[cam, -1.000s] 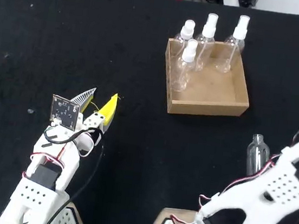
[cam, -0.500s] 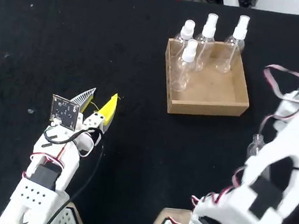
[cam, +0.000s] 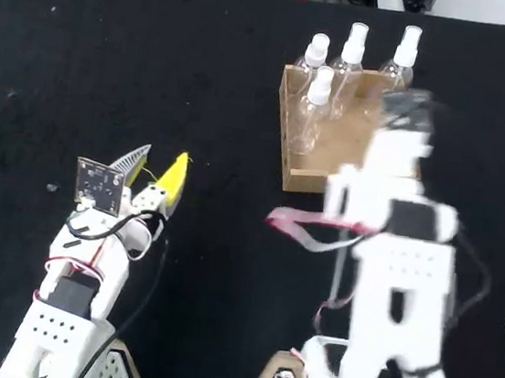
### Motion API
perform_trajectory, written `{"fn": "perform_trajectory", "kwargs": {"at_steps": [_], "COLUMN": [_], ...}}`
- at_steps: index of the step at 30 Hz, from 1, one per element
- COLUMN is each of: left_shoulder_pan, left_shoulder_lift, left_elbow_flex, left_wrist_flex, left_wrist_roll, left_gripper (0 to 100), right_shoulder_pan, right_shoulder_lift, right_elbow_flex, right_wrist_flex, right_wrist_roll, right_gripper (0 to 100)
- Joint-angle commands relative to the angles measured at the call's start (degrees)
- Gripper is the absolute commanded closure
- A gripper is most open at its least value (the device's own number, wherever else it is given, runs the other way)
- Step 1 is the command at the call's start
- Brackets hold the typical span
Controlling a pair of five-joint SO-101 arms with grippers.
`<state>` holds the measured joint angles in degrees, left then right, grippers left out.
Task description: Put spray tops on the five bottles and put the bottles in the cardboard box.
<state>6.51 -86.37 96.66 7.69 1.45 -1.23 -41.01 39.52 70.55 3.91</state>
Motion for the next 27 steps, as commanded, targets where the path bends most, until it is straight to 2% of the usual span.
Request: {"fn": "perform_trajectory", "kwargs": {"at_steps": [1,7,11,14,17,20,24,27], "left_shoulder_pan": [-1.9,-1.9,-1.8,-1.6,-1.5,-1.5,-1.5,-1.5], "left_shoulder_lift": [-1.0,-1.0,-0.9,-0.8,-0.7,-0.7,-0.6,-0.6], "left_elbow_flex": [1.1,1.1,1.1,1.1,1.1,1.1,1.1,1.1], "left_wrist_flex": [-2.3,-2.3,-2.3,-2.3,-2.3,-2.3,-2.3,-2.3], "left_wrist_roll": [0.3,0.3,0.3,0.3,0.3,0.3,0.3,0.3], "left_gripper": [81,81,81,81,81,81,81,81], "right_shoulder_pan": [-12.7,-25.4,-28.0,-29.5,-30.8,-30.5,-30.8,-29.5], "right_shoulder_lift": [-5.0,-5.2,-5.1,-5.1,-5.1,-5.7,-5.7,-5.7], "right_elbow_flex": [5.1,13.8,17.8,20.5,22.7,22.7,21.1,16.5], "right_wrist_flex": [-5.5,-18.8,-27.3,-31.2,-32.9,-32.7,-32.1,-27.2], "right_wrist_roll": [-0.5,0.0,0.0,0.0,-0.4,-0.1,-0.1,0.0], "right_gripper": [98.4,98.3,97.5,88.8,77.2,69.7,69.5,71.4]}}
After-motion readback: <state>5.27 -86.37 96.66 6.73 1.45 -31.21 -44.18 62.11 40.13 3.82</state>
